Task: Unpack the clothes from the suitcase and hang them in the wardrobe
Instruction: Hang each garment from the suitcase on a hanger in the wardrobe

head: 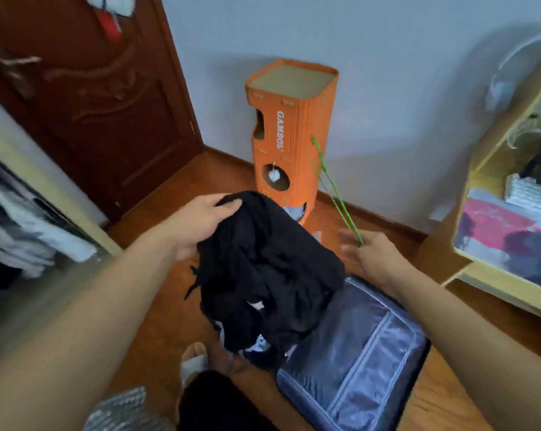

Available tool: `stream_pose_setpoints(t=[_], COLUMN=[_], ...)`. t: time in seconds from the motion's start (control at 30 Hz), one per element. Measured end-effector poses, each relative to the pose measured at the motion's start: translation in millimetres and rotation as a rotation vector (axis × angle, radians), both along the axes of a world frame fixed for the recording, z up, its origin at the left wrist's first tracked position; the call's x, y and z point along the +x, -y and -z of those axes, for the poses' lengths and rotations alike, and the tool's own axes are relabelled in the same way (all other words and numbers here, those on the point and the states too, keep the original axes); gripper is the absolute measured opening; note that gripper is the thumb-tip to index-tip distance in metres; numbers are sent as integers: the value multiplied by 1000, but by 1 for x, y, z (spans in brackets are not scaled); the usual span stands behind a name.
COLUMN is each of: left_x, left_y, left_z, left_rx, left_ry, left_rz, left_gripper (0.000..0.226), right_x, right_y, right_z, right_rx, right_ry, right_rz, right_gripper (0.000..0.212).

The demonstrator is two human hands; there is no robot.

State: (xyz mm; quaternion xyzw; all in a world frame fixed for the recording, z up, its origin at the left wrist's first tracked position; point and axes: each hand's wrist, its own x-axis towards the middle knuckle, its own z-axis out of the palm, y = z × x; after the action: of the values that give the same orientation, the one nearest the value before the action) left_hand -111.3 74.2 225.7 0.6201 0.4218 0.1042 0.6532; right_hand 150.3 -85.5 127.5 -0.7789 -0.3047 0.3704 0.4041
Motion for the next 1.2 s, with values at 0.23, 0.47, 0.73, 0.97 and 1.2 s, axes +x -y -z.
stream_pose_setpoints(t=[0.23,0.47,0.73,0.97,1.2], left_x=[24,-28,-62,1,25], left_y=[70,125,127,149,187], left_z=[-73,68,72,-79,-119], left_rx=[433,176,13,230,1001], left_ry=[0,-93,138,-96,-716], left_rz=[-21,166,-542,67,-156], left_gripper=[27,45,16,44,30], right_x=[-77,-70,18,-12,-19], right_y=[-18,-15,28,38,53], right_z=[-121,-159,-117,-131,-156], right_rx=[333,420,73,155,358], right_ry=[-268,-501,-3,-150,-26], right_rz=[-459,32,181,-605,-749], right_gripper=[22,14,5,74,42])
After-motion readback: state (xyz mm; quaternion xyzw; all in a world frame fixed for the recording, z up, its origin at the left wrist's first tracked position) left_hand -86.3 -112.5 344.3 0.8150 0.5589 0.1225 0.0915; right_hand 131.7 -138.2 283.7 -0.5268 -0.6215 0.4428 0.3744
